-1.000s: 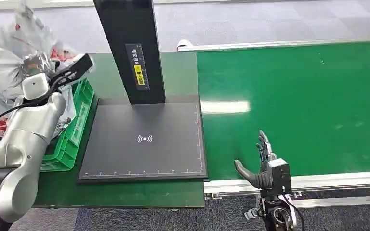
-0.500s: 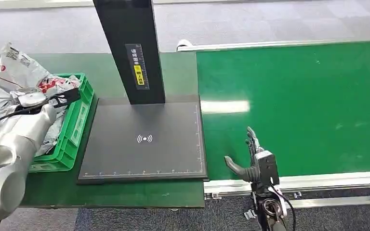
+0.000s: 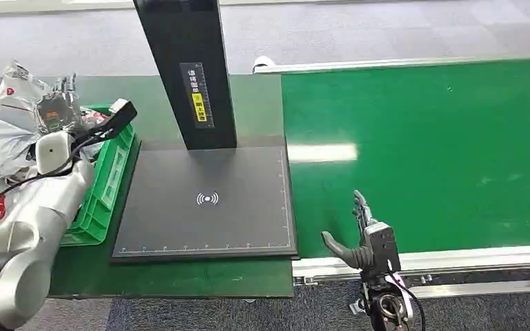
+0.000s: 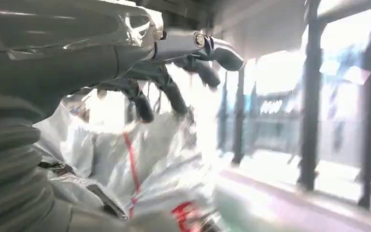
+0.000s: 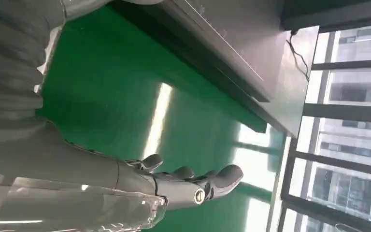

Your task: Moved the parcel from conveyor to table for the left to box.

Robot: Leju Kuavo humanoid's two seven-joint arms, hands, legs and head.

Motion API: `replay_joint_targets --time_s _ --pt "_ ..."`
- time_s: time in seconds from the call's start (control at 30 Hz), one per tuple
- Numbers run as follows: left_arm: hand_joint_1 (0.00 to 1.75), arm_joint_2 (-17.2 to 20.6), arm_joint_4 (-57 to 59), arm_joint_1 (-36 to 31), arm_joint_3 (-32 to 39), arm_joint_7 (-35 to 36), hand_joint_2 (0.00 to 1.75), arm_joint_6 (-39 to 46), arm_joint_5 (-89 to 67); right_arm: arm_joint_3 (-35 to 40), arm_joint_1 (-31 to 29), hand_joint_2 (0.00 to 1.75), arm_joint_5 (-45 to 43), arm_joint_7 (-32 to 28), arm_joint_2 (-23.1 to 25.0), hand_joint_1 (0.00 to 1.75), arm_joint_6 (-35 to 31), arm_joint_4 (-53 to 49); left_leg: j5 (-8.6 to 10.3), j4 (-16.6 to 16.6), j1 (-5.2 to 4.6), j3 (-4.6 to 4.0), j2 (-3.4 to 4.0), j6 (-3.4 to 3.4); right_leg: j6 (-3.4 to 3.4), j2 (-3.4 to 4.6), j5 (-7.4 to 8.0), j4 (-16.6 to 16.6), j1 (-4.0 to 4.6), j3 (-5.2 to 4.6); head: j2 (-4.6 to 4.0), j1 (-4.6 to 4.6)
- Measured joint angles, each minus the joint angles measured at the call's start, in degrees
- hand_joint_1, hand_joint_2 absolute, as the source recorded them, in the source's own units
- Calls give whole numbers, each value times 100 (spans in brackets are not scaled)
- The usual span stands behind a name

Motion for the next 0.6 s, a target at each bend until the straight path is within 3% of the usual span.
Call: replay_joint_targets --time_s 0.1,0.13,0.33,0.6 --pt "0 -59 -158 224 -18 -48 175 158 -15 20 26 175 -2 4 -2 0 0 -42 0 0 1 0 -4 0 0 -1 0 0 1 -2 0 0" --pt "0 -70 -197 273 -18 -66 0 169 -13 24 26 175 -4 4 -4 0 0 -46 0 0 2 0 -4 0 0 -1 0 0 2 -2 0 0" --pt "0 -96 -374 379 -251 7 0 933 -474 35 45 175 -105 -20 -24 0 -61 -57 1 0 3 0 -6 0 0 -2 0 0 4 0 0 0" --pt "0 -24 -479 376 -985 406 0 1009 -488 35 127 175 -164 -85 -52 0 -129 -59 1 0 2 -1 -5 0 0 -2 0 0 3 0 -2 2"
